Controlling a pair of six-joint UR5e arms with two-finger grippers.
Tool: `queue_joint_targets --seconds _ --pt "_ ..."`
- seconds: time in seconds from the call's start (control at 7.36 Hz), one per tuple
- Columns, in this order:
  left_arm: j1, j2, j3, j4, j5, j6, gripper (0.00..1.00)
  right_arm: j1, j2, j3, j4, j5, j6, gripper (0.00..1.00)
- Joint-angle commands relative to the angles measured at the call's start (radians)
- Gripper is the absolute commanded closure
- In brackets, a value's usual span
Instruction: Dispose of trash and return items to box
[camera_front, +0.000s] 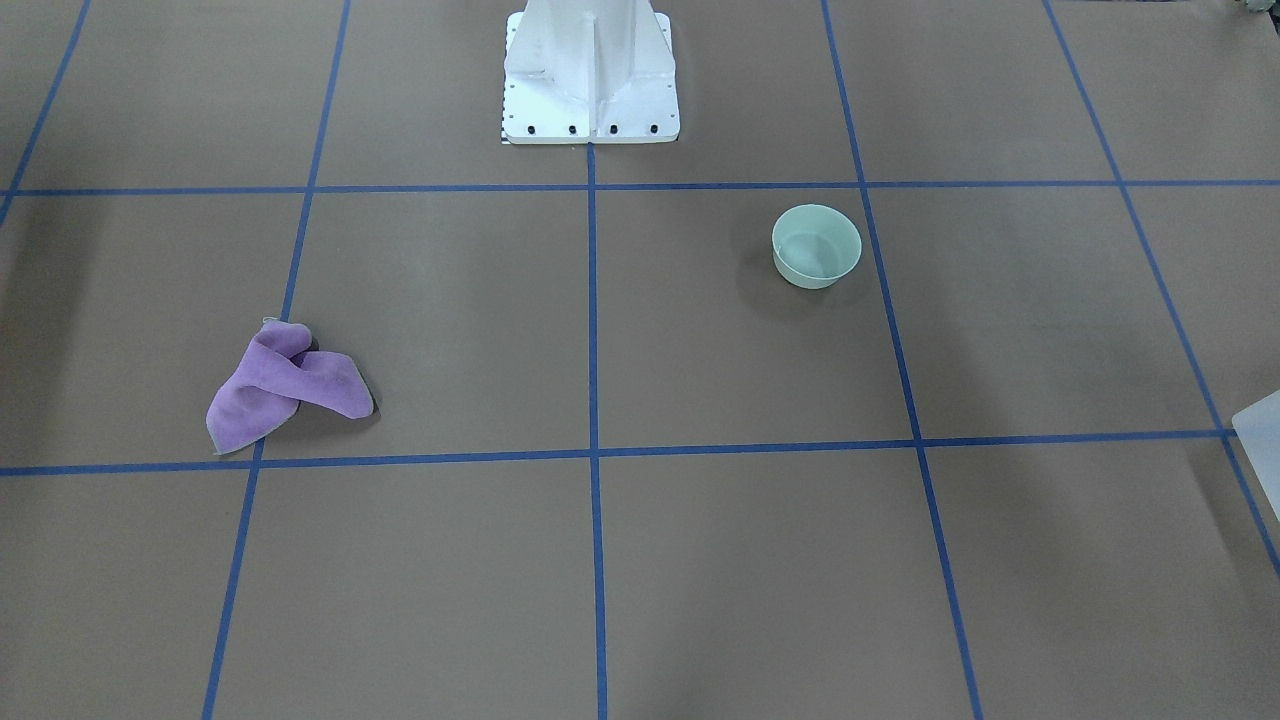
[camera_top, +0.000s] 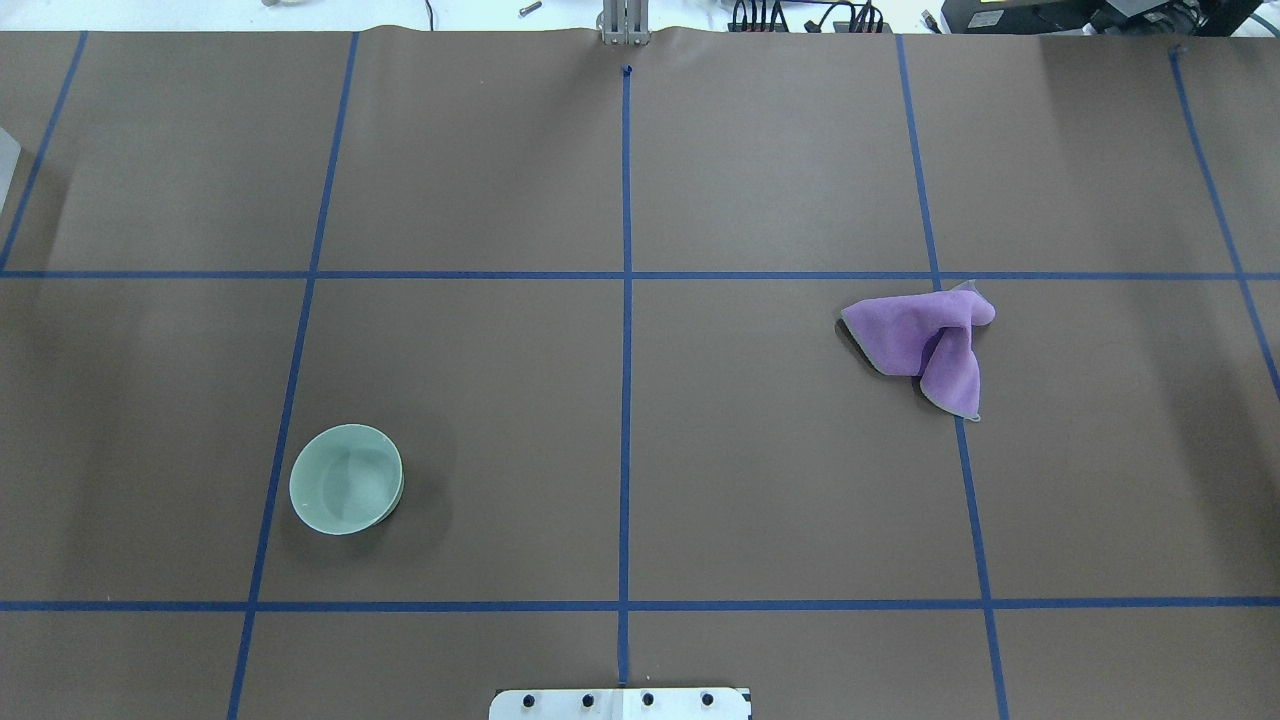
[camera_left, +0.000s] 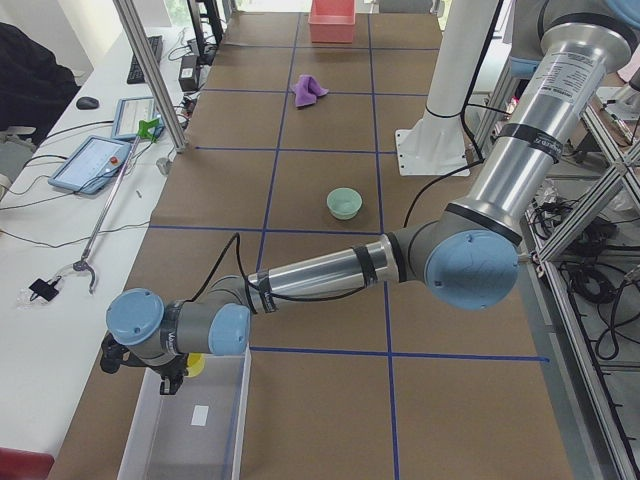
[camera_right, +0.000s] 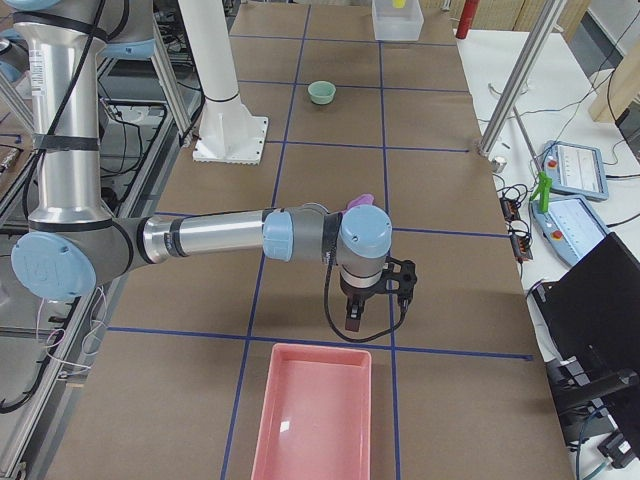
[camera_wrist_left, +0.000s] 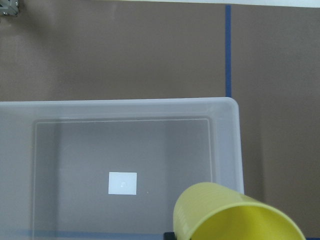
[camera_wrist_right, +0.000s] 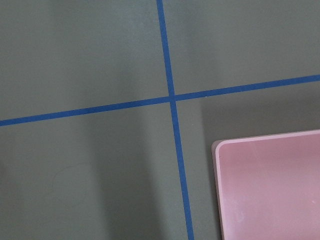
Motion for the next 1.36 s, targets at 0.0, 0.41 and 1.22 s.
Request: queue_joint_targets --seconds 0.0,0.41,1.22 --pt "0.090 0.008 0.065 -0.098 0.002 -0.097 1.00 -0.002 0.001 0.000 0.000 0.000 0.000 0.00" --pt "0.146 0.028 0.142 -0.185 0.008 -0.121 1.00 -0.005 -0.002 0.016 -0.001 0.000 0.000 0.00" --pt "0.144 0.067 0.139 -0.205 0.007 -0.078 0.02 -0.007 -0.012 0.034 -0.003 0.001 0.000 0.00"
